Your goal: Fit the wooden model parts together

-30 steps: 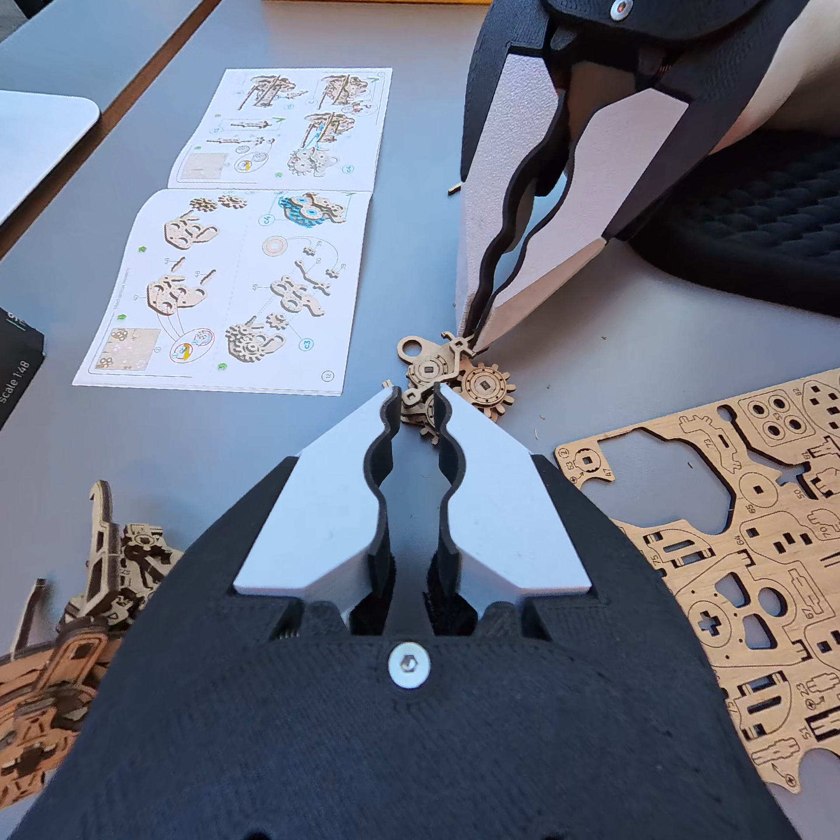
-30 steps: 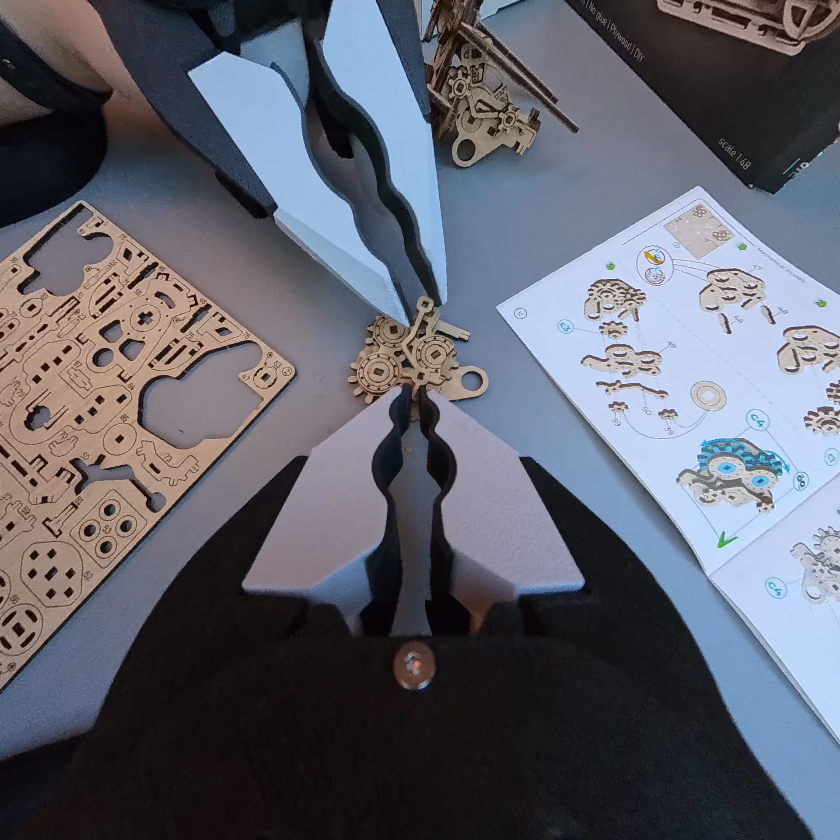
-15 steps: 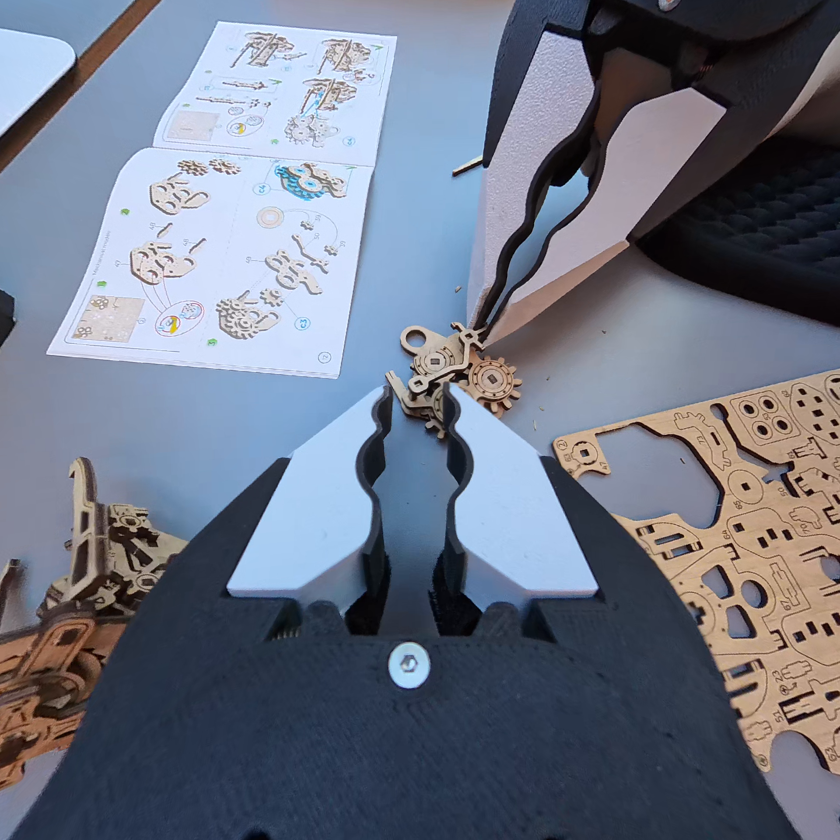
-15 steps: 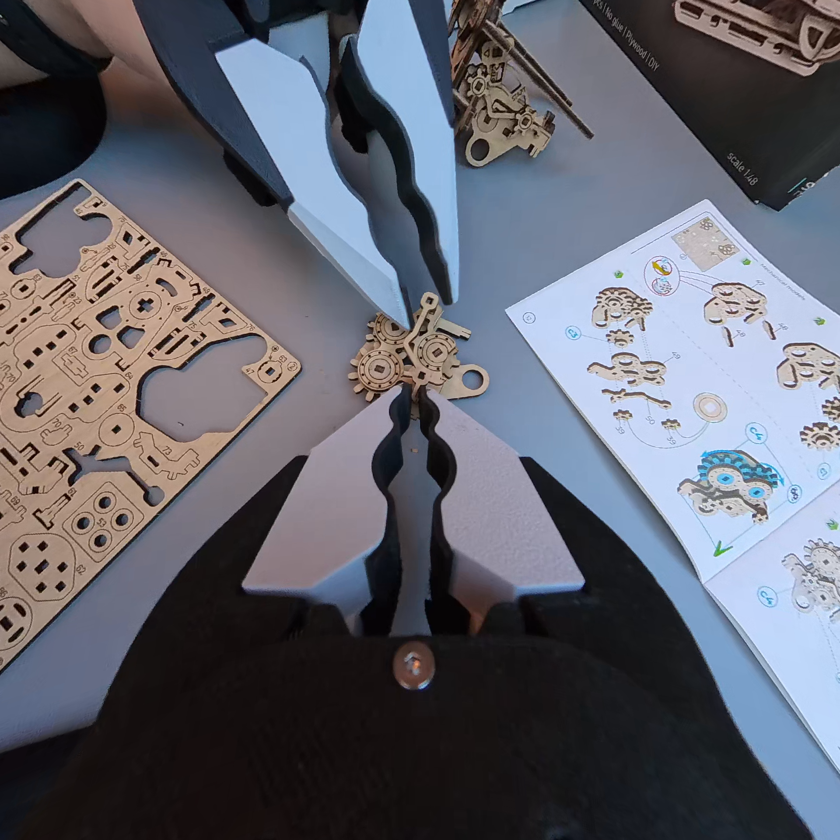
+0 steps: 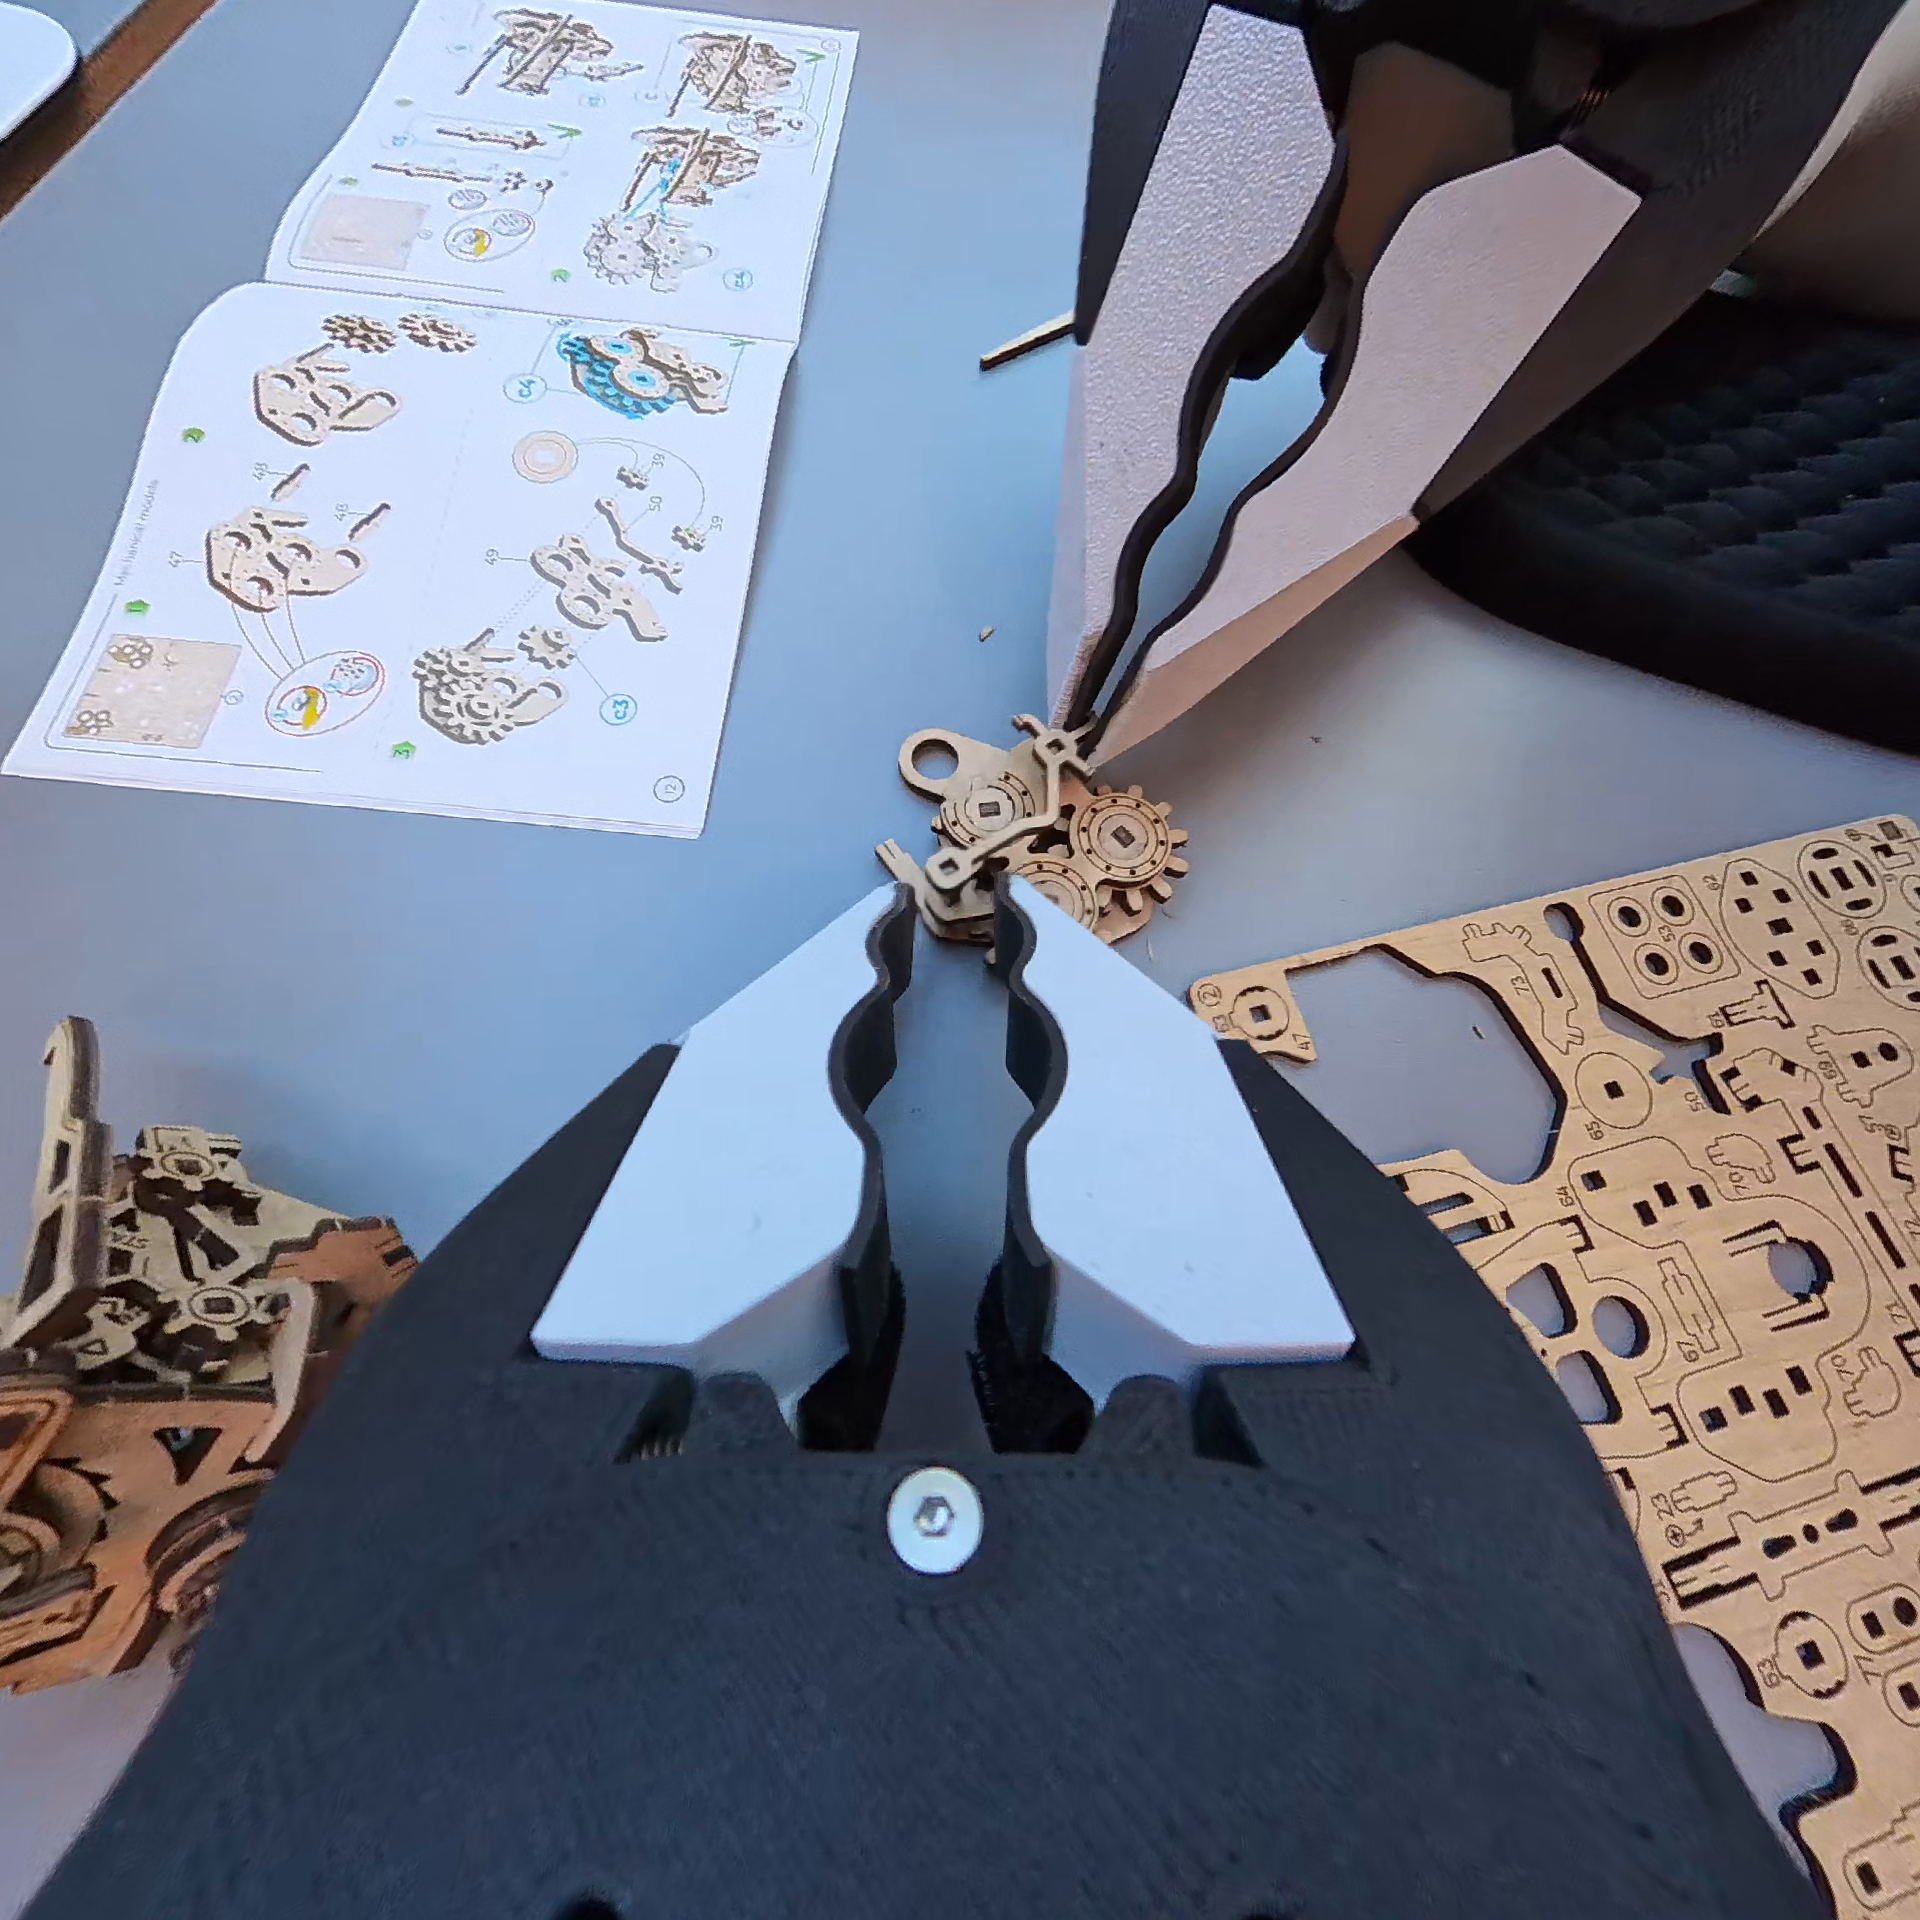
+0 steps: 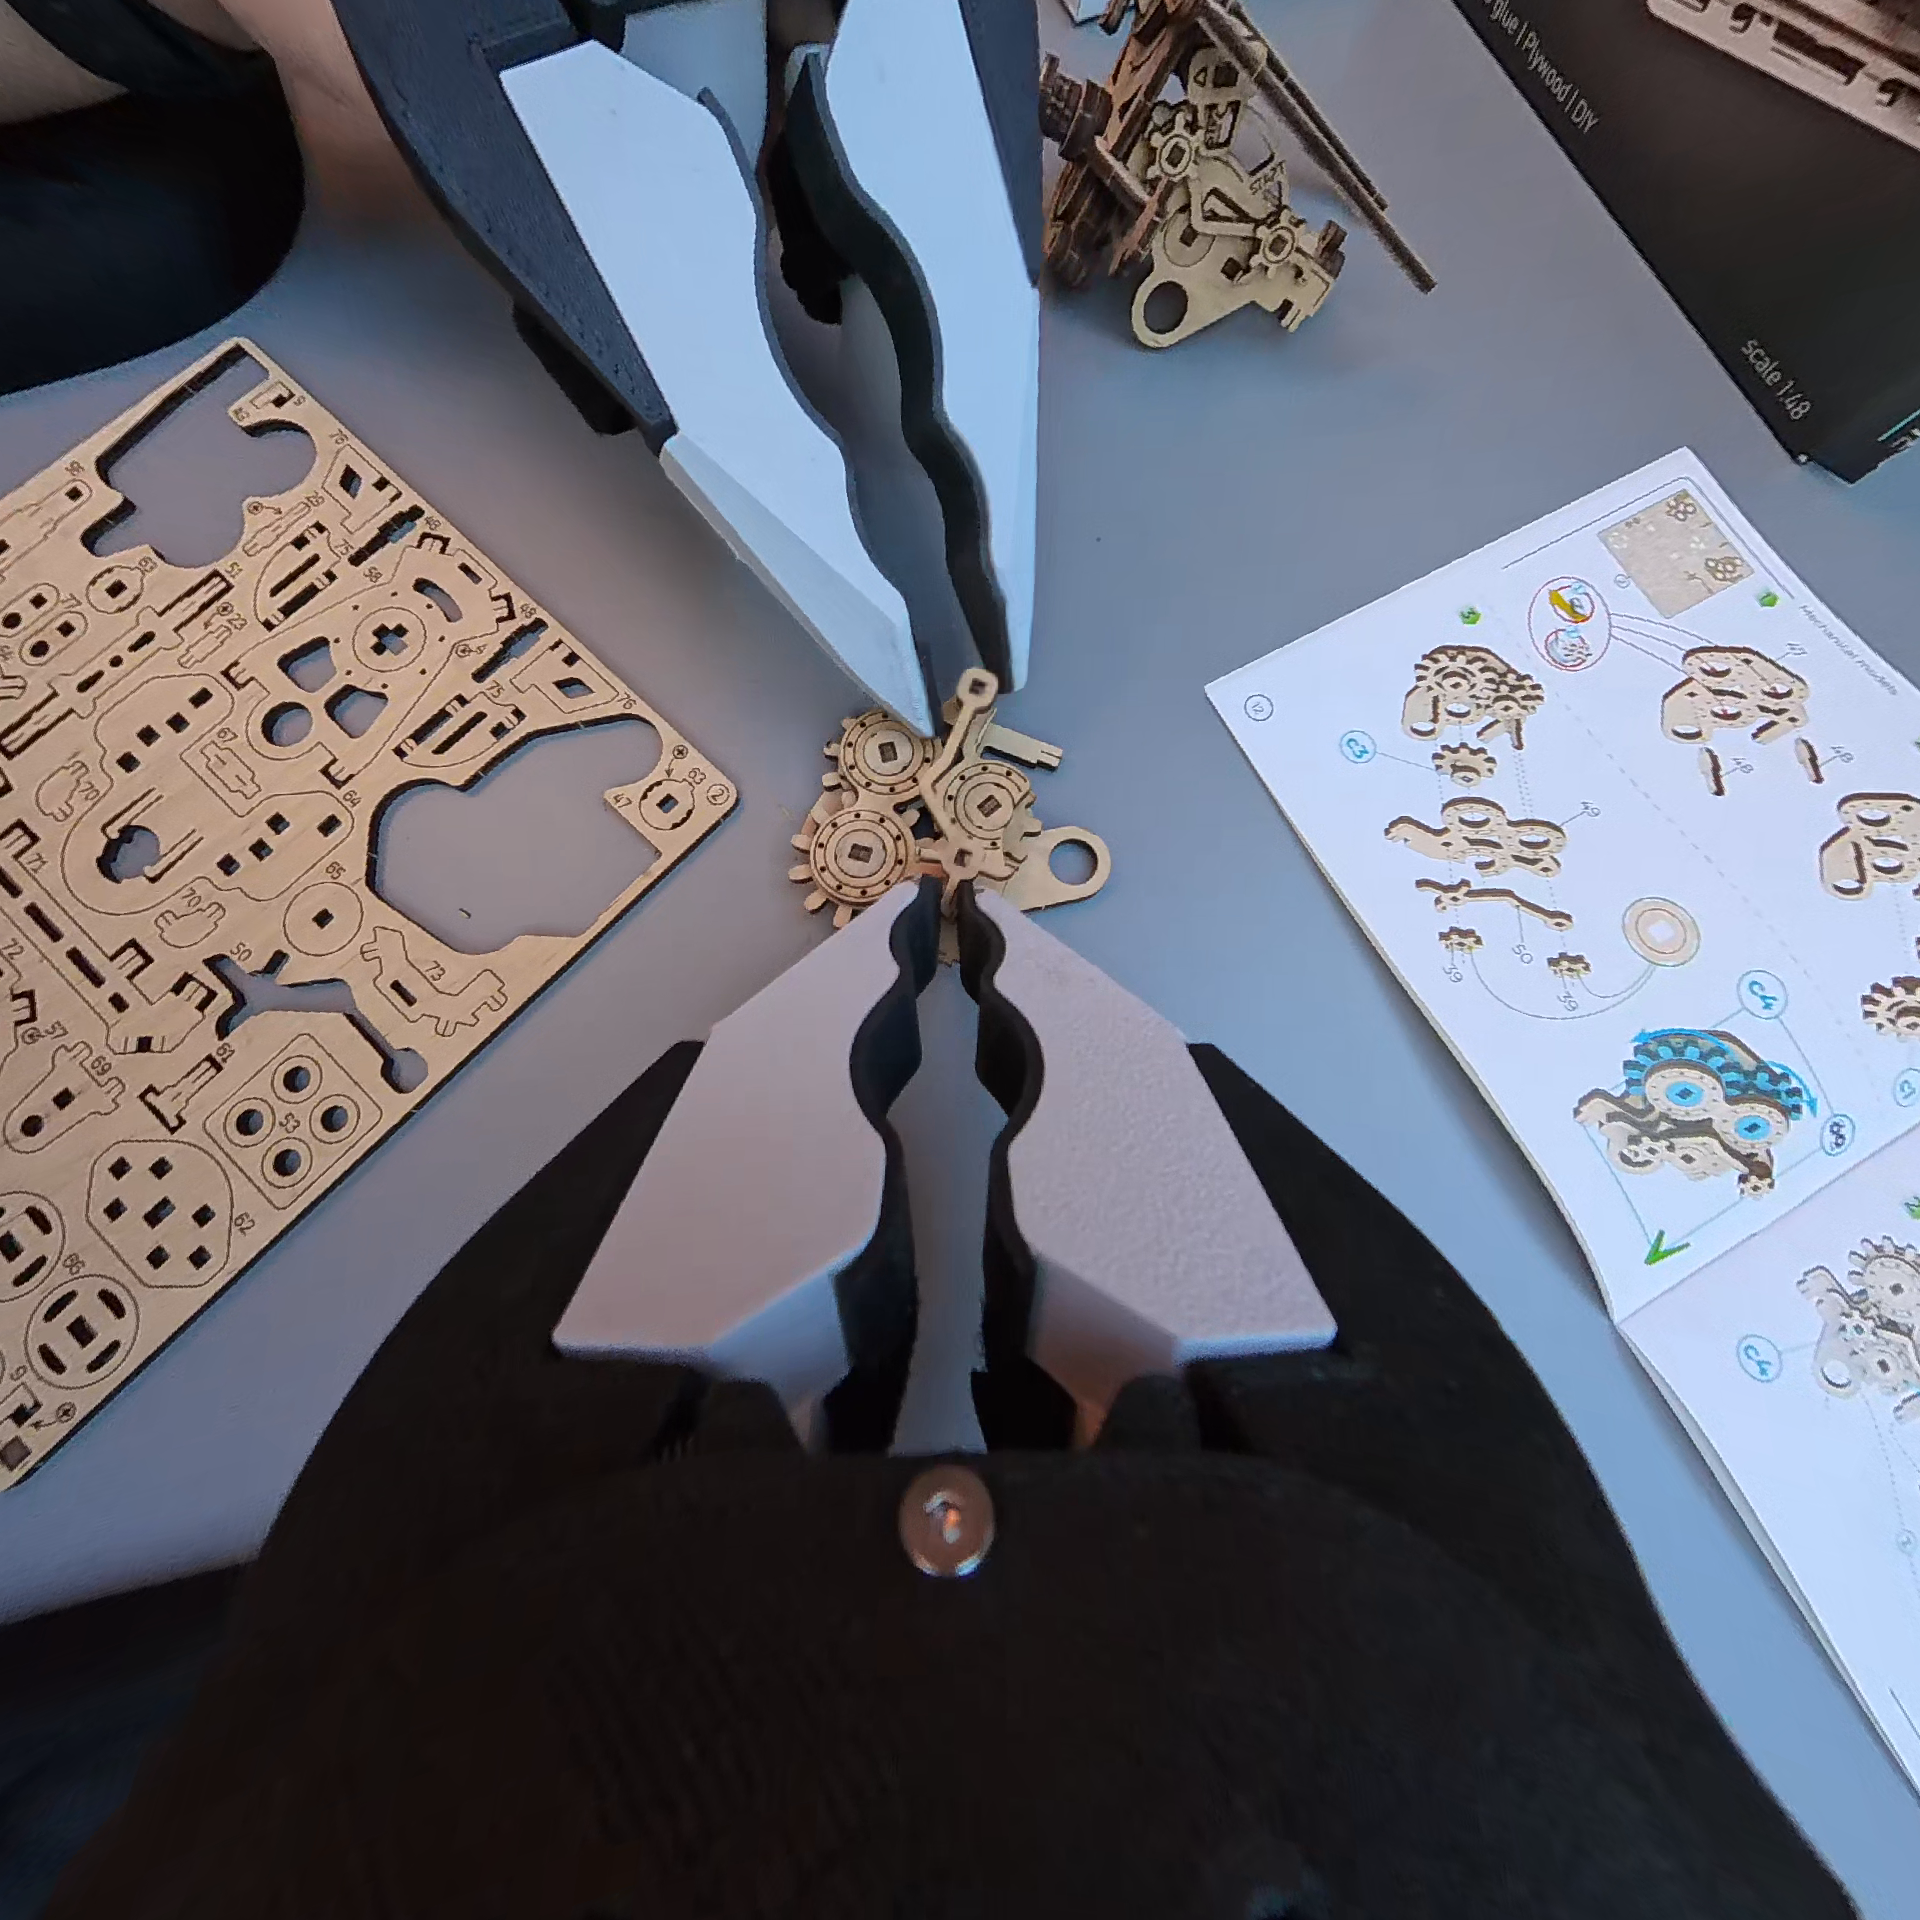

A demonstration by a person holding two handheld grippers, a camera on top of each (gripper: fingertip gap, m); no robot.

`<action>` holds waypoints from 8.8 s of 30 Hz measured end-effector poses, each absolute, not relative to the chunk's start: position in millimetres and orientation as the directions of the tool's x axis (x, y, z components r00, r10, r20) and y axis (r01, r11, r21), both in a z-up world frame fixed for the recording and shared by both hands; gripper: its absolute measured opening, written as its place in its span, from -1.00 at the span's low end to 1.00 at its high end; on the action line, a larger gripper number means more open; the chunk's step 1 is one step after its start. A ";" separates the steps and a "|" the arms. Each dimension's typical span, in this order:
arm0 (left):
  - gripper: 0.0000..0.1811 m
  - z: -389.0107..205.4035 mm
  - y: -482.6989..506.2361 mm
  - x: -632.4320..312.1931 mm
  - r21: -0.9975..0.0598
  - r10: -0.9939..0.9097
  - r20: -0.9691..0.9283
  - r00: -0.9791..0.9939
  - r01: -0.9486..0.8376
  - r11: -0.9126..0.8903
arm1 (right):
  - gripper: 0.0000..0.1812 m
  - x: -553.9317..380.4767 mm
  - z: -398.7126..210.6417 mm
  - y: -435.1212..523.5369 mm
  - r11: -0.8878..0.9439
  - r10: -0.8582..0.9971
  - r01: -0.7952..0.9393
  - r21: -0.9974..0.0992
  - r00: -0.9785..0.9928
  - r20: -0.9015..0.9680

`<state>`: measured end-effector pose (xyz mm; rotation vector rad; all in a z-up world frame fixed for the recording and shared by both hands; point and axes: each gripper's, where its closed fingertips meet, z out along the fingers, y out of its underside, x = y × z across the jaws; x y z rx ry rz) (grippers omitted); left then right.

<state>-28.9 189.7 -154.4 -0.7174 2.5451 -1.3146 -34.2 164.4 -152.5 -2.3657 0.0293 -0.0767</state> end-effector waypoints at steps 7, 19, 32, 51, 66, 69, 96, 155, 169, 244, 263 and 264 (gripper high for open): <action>-0.80 -146.7 189.0 -24.4 -0.817 -0.509 -0.012 -0.861 -0.285 0.501 | -0.98 -35.8 -153.4 163.9 -0.719 -0.036 0.005 -0.695 0.998 0.044; -0.78 -114.8 184.0 -35.3 -0.855 -0.442 -0.125 -0.888 -0.130 0.502 | -0.98 -36.7 -153.8 165.8 -0.724 -0.023 0.020 -0.690 0.998 0.052; -0.96 -150.0 163.8 -37.9 -0.748 -0.342 -0.227 -0.912 -0.062 0.661 | -0.98 -34.8 -152.8 163.8 -0.724 0.001 0.063 -0.687 0.996 0.090; -0.99 -150.2 166.3 -37.6 -0.739 -0.392 -0.195 -0.899 -0.128 0.662 | -0.97 -32.9 -153.4 166.5 -0.705 0.018 0.081 -0.705 0.995 0.097; -0.99 -150.6 168.3 -35.7 -0.730 -0.424 -0.165 -0.891 -0.179 0.660 | -0.89 -41.8 -143.7 169.8 -0.536 0.248 0.366 -0.761 0.930 0.272; -0.99 -150.6 168.2 -35.6 -0.730 -0.426 -0.158 -0.891 -0.185 0.658 | -0.90 -41.8 -138.2 174.7 -0.488 0.248 0.402 -0.775 0.915 0.319; -0.99 -152.2 168.4 -35.6 -0.709 -0.509 -0.057 -0.859 -0.324 0.627 | -0.99 -32.1 -145.5 175.7 -0.558 0.289 0.231 -0.797 0.954 0.074; -1.00 -152.0 168.5 -34.6 -0.703 -0.555 0.022 -0.832 -0.408 0.583 | -1.00 -35.8 -149.6 173.8 -0.779 0.392 0.324 -0.537 0.920 -0.012; -1.00 -151.7 167.9 -34.2 -0.709 -0.556 0.042 -0.830 -0.417 0.569 | -1.00 -31.9 -146.6 172.5 -0.762 0.417 0.337 -0.553 0.909 -0.020; -0.87 -114.0 217.3 -20.6 -0.802 -0.660 0.144 -0.737 -0.477 0.358 | -0.96 -22.7 -128.7 167.1 -0.683 0.402 0.265 -0.680 0.914 -0.048; -0.88 -152.3 206.9 -28.8 -0.716 -0.624 0.217 -0.751 -0.557 0.421 | -1.00 -30.2 -135.6 206.9 -0.698 0.201 0.110 -0.708 0.979 -0.046; -0.89 -151.0 206.8 -28.4 -0.719 -0.625 0.234 -0.745 -0.565 0.405 | -1.00 -30.6 -136.1 207.9 -0.696 0.195 0.089 -0.712 0.978 -0.069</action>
